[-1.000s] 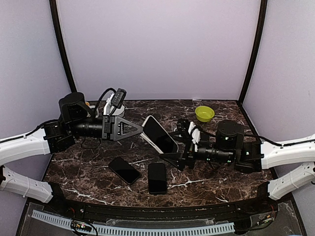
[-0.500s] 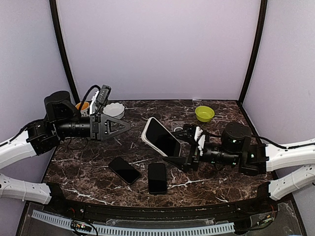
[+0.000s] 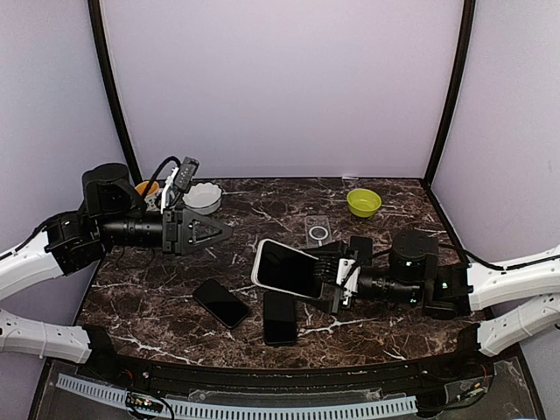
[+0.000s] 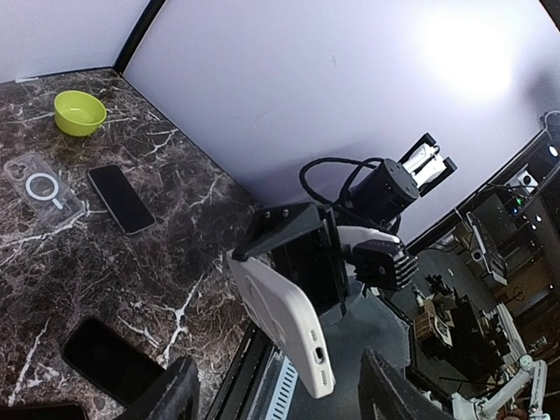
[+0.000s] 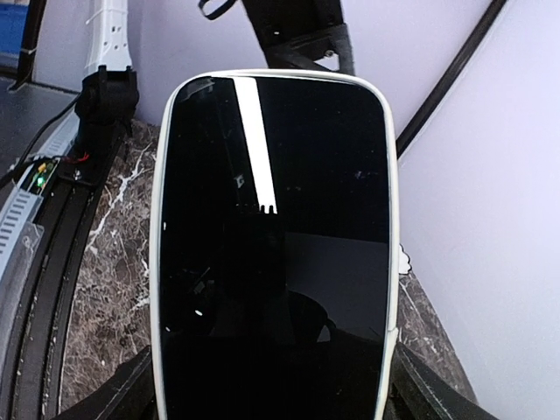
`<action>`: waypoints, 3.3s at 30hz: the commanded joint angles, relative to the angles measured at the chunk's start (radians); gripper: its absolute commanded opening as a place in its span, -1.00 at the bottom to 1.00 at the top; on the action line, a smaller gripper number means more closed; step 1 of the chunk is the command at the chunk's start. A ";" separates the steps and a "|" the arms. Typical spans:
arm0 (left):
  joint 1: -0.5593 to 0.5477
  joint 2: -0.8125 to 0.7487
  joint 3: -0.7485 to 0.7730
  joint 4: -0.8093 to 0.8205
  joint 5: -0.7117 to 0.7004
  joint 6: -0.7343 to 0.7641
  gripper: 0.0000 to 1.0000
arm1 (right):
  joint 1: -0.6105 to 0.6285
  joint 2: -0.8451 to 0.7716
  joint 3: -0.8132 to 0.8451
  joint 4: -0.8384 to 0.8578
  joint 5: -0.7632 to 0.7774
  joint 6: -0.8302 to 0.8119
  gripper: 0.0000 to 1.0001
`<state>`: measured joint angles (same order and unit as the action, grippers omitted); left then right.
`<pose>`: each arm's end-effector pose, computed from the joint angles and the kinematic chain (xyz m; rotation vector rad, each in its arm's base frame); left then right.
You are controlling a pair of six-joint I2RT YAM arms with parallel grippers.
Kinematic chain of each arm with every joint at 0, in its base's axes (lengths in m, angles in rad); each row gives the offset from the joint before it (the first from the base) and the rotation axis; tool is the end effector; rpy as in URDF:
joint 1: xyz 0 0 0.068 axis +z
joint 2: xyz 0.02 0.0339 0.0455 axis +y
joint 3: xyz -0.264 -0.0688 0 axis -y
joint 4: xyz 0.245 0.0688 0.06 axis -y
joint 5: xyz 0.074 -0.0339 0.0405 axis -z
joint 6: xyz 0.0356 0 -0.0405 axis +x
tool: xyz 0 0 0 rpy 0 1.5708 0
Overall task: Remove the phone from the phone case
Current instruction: Pass from the right arm to the left
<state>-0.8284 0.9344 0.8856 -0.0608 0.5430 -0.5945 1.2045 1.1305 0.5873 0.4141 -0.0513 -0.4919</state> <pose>0.1315 -0.1706 0.3624 0.6751 1.7861 -1.4745 0.0903 0.2405 0.2629 -1.3255 1.1166 0.5727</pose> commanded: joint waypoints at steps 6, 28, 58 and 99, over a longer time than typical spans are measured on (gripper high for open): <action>0.004 0.127 0.043 0.126 0.158 -0.053 0.15 | 0.020 0.004 0.053 0.077 0.013 -0.271 -1.00; 0.002 0.151 -0.015 0.100 0.201 -0.040 -0.03 | 0.024 0.113 0.158 0.053 0.102 -0.441 -1.00; 0.002 0.117 -0.073 0.179 0.268 -0.099 -0.37 | 0.024 0.143 0.135 0.152 0.132 -0.586 -1.00; 0.003 0.097 0.006 -0.044 0.262 0.036 -1.00 | 0.002 0.228 0.171 0.300 0.067 -0.647 -1.00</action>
<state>-0.7986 1.0519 0.8391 0.0002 0.8059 -0.6460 1.2034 1.3655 0.6952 0.6189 0.0410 -1.1820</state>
